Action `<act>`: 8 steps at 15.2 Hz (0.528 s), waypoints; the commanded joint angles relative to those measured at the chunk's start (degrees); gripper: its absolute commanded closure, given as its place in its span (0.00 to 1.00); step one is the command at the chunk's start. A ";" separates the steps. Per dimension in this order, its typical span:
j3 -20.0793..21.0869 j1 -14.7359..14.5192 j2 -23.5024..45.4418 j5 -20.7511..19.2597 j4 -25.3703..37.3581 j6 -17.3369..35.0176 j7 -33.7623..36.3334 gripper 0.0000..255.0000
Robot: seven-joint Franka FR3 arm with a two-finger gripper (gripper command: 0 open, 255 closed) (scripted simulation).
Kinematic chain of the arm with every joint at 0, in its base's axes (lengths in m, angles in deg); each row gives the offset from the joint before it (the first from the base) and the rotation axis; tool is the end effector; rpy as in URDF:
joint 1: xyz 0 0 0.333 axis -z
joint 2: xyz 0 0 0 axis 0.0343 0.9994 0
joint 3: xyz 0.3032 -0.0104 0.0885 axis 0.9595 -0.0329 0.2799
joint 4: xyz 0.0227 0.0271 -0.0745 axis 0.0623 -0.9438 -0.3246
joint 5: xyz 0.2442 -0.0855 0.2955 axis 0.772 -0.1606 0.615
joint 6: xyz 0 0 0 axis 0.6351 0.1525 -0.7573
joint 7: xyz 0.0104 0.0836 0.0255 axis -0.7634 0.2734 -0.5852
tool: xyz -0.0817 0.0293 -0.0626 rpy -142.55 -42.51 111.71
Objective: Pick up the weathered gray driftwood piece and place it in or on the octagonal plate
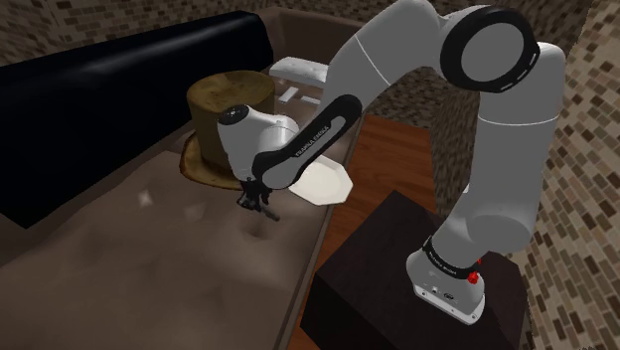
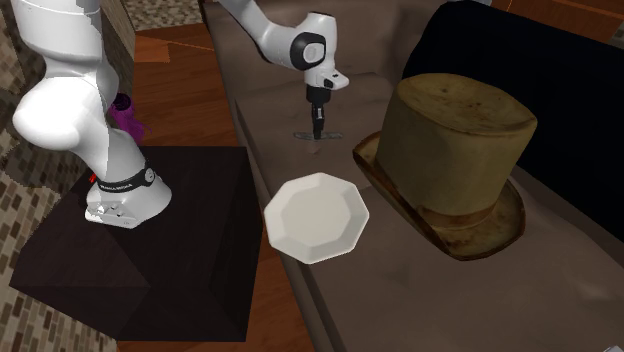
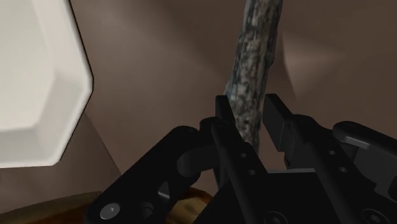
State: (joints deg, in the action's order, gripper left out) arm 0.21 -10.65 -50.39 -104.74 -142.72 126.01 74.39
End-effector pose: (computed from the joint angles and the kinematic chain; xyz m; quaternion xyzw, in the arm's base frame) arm 0.5050 0.2666 0.2277 0.9944 0.0482 -0.0170 0.0926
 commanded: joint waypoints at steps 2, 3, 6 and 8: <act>0.57 0.47 -1.76 1.18 0.14 -1.70 -1.08 1.00; 0.76 0.59 -2.35 1.56 0.18 -2.26 -1.39 1.00; 1.28 0.94 -4.05 2.69 0.39 -3.95 -2.33 1.00; 0.99 1.96 -5.10 2.89 -1.08 -3.22 -3.53 1.00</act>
State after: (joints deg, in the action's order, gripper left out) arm 1.32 -9.15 -54.99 -101.98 -143.19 122.55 71.44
